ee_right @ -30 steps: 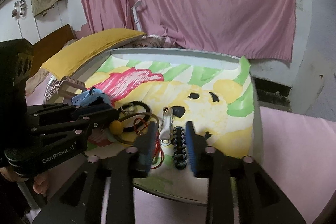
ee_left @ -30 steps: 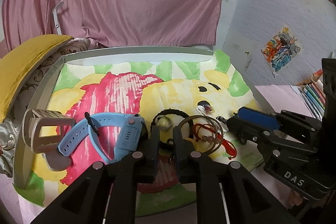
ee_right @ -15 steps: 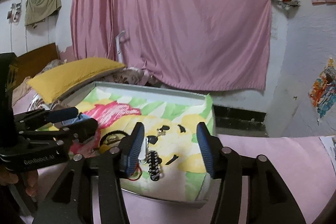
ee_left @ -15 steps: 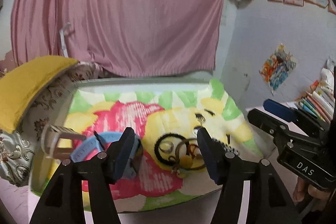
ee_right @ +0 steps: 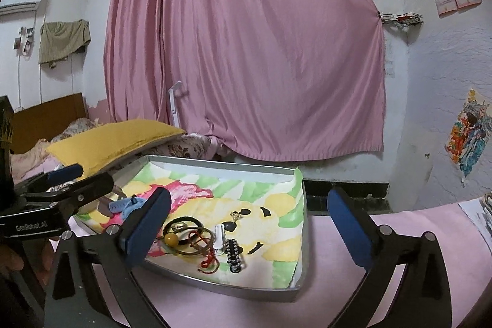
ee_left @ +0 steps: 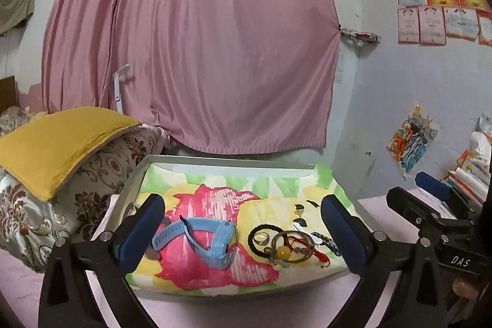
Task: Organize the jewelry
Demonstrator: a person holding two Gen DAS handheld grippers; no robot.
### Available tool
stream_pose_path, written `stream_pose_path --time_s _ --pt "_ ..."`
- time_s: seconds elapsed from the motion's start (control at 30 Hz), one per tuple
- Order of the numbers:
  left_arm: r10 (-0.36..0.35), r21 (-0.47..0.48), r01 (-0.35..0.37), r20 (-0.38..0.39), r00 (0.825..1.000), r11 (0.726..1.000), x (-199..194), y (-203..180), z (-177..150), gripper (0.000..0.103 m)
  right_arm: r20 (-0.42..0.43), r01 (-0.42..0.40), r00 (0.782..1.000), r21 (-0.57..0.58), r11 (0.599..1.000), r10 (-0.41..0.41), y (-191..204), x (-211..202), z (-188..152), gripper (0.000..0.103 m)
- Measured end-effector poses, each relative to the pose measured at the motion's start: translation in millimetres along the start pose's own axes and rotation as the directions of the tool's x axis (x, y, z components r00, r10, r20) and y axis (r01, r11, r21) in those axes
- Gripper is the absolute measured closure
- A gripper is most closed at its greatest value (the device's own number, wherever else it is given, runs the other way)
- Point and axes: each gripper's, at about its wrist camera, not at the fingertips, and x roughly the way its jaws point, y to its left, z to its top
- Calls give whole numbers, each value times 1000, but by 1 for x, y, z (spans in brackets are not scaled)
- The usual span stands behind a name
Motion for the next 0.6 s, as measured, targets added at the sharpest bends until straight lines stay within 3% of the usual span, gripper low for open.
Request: stream_pose_path --time_s 0.33,0.6 --pt "39 0 -39 17 999 999 -34 11 -13 1 16 1 1000 -4 1000 -1 13 -29 -12 2" --pt "47 -36 -47 9 999 998 -67 22 -31 1 -36 3 999 -15 1000 -4 23 -58 -22 2"
